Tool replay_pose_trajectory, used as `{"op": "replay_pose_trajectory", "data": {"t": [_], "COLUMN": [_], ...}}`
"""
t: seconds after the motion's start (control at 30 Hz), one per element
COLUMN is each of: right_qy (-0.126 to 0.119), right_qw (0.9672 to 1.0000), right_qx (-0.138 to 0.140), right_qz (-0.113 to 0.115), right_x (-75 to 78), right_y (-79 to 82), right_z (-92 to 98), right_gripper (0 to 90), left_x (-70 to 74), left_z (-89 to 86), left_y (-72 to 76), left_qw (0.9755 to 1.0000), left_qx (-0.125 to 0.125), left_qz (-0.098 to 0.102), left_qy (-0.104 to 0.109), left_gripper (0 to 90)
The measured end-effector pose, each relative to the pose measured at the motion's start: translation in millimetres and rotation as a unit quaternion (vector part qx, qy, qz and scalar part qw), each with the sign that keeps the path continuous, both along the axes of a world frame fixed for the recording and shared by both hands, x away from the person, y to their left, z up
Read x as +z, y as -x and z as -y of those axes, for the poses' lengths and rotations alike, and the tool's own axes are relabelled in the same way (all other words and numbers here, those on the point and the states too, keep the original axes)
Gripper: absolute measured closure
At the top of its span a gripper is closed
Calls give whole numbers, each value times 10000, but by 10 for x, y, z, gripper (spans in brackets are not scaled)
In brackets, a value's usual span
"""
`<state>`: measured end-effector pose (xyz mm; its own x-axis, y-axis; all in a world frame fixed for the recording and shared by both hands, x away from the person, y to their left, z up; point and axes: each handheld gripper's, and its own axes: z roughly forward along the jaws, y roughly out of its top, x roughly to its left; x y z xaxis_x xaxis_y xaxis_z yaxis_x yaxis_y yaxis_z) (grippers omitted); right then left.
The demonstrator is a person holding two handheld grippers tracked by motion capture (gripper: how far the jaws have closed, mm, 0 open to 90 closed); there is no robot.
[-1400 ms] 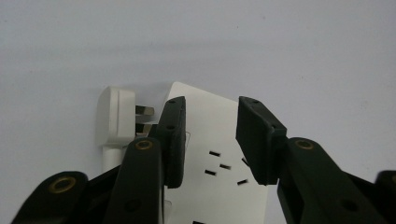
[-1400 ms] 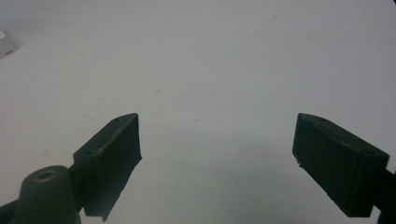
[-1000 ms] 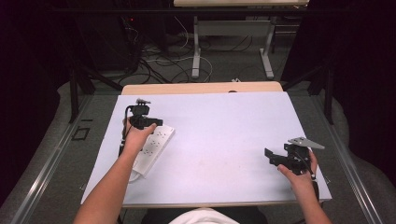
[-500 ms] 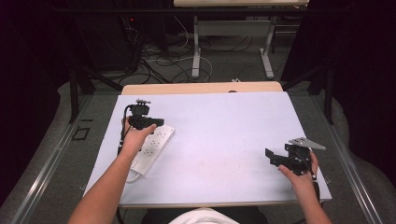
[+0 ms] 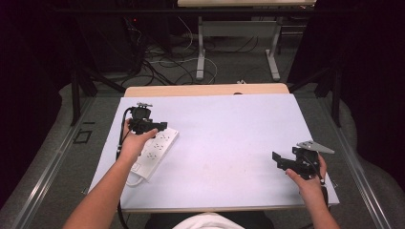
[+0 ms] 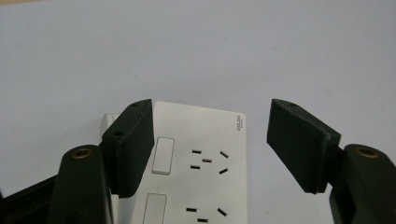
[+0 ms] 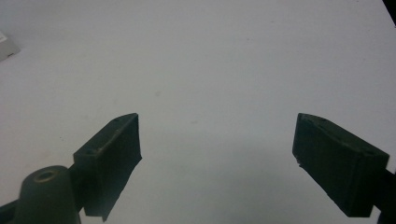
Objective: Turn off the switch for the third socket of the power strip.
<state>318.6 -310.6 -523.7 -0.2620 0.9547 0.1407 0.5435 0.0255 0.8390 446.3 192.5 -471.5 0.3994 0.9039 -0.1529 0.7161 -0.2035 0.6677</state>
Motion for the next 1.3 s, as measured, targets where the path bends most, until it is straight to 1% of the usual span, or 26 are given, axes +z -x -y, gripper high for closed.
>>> {"op": "replay_pose_trajectory", "data": {"t": [0.13, 0.17, 0.2, 0.23, 0.27, 0.3, 0.33, 0.37, 0.4, 0.47, 0.5, 0.53, 0.57, 0.63, 0.67, 0.73, 0.77, 0.8, 0.83, 0.87, 0.93, 1.0, 1.07, 1.1, 1.2, 1.3], "right_qy": [2, -15, -1, -20, -20, -17, -18, -18, -19, -13, 1, -45, -34, -65, -34, -54, -30, -11, -52, -36, -55, -32, -28, -23, -28, -29], "right_qw": [10000, 10000, 10000, 10000, 10000, 10000, 10000, 10000, 10000, 10000, 10000, 9999, 9999, 9999, 9999, 9999, 10000, 10000, 9999, 9999, 9999, 10000, 10000, 10000, 10000, 10000], "right_qx": [9, -41, 1, -15, -53, -40, -39, -39, -40, -34, -29, -87, -78, -97, -76, -75, -43, -22, -89, -76, -87, -17, -9, -46, -43, -42], "right_qz": [9, 11, 15, 0, 40, 27, 26, 28, 29, 23, 33, 105, 106, 98, 107, 103, 29, -42, 103, 62, 106, -25, -2, 50, 25, 26], "right_x": [4, 5, 6, 7, 2, 3, 3, 2, 3, 3, 2, -9, -9, -9, -9, -9, 1, 11, -8, -2, -8, 10, 9, 4, 6, 5], "right_y": [4, 8, 7, 11, 9, 11, 12, 12, 12, 13, 10, 4, 4, 6, 4, 4, 12, 19, 5, 10, 6, 18, 19, 15, 19, 19], "right_z": [5, -2, 7, 4, 0, 3, 3, 3, 3, 2, 3, -9, -7, -12, -6, -9, -3, 1, -15, -12, -16, -1, 3, -2, -2, -3], "right_gripper": [146, 146, 146, 146, 146, 146, 146, 145, 146, 146, 146, 146, 145, 146, 145, 146, 145, 145, 145, 145, 146, 146, 146, 146, 146, 145], "left_x": [25, 27, 34, 35, 50, 46, 52, 63, 58, 64, 68, 73, 77, 85, 92, 104, 113, 116, 122, 128, 136, 148, 153, 160, 162, 157], "left_z": [-13, -14, -16, -13, -18, -14, -15, -17, -16, -14, -13, -14, -19, -20, -28, -28, -33, -33, -33, -37, -47, -70, -82, -98, -136, -187], "left_y": [32, 40, 50, 61, 74, 85, 95, 110, 117, 144, 159, 173, 184, 213, 224, 253, 267, 282, 299, 313, 344, 374, 414, 435, 502, 563], "left_qw": [9999, 9999, 9998, 9998, 9999, 9999, 9998, 9998, 9997, 9995, 9995, 9994, 9994, 9996, 9994, 9994, 9992, 9992, 9993, 9992, 9992, 9990, 9989, 9989, 9986, 9982], "left_qx": [-104, -111, -137, -103, -117, -93, -118, -144, -149, -144, -150, -150, -168, -163, -197, -237, -263, -275, -257, -261, -265, -315, -276, -291, -296, -293], "left_qz": [27, 89, 96, 140, 56, 106, 138, 108, 205, 260, 264, 267, 277, 227, 264, 259, 271, 289, 285, 291, 296, 319, 325, 320, 348, 359], "left_qy": [78, 71, 76, 68, 88, 86, 19, -22, -66, -127, -117, -135, -123, -53, -107, -80, -104, -61, -42, -18, 73, 85, 173, 174, 283, 368], "left_gripper": [299, 298, 295, 289, 283, 280, 272, 265, 261, 254, 250, 246, 242, 242, 242, 242, 242, 238, 230, 216, 194, 176, 161, 161, 151, 104]}}
